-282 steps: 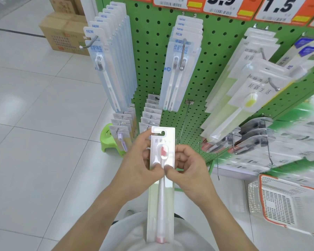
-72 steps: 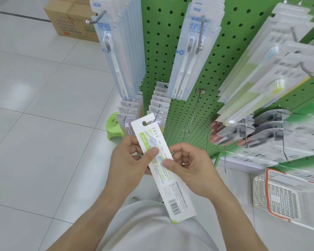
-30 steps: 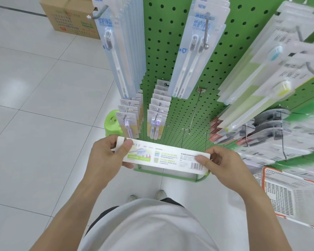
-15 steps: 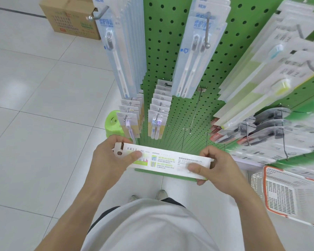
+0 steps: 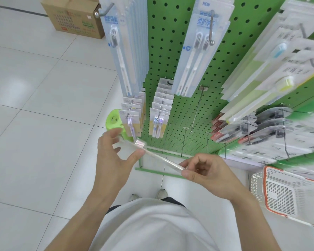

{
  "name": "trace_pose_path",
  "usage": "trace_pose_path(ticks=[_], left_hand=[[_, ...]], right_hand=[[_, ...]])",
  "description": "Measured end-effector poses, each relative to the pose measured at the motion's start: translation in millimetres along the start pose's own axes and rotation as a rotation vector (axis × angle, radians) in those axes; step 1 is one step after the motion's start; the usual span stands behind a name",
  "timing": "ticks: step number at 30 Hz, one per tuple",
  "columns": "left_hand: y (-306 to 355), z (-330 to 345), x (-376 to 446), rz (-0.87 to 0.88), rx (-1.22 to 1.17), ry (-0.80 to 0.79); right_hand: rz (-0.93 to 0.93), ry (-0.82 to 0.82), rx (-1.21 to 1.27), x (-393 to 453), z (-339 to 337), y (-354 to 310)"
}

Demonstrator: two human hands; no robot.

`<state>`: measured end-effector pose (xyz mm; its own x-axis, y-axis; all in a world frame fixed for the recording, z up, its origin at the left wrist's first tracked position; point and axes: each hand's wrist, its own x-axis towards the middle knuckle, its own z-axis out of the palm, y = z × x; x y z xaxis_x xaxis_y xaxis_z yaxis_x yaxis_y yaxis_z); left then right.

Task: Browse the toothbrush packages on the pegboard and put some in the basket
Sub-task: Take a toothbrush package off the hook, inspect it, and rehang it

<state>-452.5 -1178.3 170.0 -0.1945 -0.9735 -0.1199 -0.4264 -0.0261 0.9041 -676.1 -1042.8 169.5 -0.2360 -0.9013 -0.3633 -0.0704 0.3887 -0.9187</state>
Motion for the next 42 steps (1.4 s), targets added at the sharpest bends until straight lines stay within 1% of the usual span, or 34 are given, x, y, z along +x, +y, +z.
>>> trace_pose_path(ticks=[2, 5, 6, 7, 9, 12, 14, 16, 18, 20, 21, 23, 27, 32, 35, 38, 42], left_hand=[[5, 4, -4, -0.162, -0.157, -0.026], [10, 11, -10, -0.435, -0.622, -0.223], [12, 13, -13, -0.469, -0.7, -0.282], [12, 15, -16, -0.447, -0.69, -0.309], [11, 18, -22, -0.382, -0.613, -0.3], [13, 18, -24, -0.328, -0.561, -0.303], [16, 17, -25, -0.293, -0.522, -0.311], [18, 16, -27, -0.253, -0.508, -0.361], [23, 16, -30, -0.21, -0.487, -0.418], [26, 17, -29, -0.193, -0.465, -0.415], [28, 19, -29, -0.179, -0.452, -0.411], [31, 21, -27, -0.11, -0.375, -0.419], [37, 27, -25, 0.059, -0.185, -0.553], [62, 36, -22, 0.261, -0.037, -0.641], [80, 44, -21, 0.381, 0.004, -0.689], [96, 55, -23, 0.449, 0.009, -0.741], [120, 67, -23, 0.543, -0.014, -0.729]], right_hand=[[-0.018, 0.014, 0.021, 0, 8, 1], [-0.059, 0.057, -0.038, -1, 17, 2], [-0.084, 0.059, -0.076, -1, 20, 3], [-0.113, 0.063, -0.12, -2, 23, 4], [-0.175, 0.087, -0.188, -5, 30, 4], [-0.226, 0.128, -0.258, -5, 39, 6], [-0.231, 0.157, -0.216, -6, 43, 6], [-0.2, 0.166, -0.127, -8, 46, 5], [-0.163, 0.111, -0.063, -10, 45, 4], [-0.13, 0.051, -0.016, -11, 45, 3], [-0.121, 0.054, 0.011, -13, 45, 2], [-0.13, 0.096, 0.061, -15, 45, 1], [-0.171, 0.178, 0.133, -21, 39, 0], [-0.3, 0.32, 0.191, -32, 22, -12], [-0.406, 0.37, 0.263, -39, 5, -22], [-0.483, 0.447, 0.303, -45, -10, -33], [-0.577, 0.581, 0.271, -49, -25, -47]])
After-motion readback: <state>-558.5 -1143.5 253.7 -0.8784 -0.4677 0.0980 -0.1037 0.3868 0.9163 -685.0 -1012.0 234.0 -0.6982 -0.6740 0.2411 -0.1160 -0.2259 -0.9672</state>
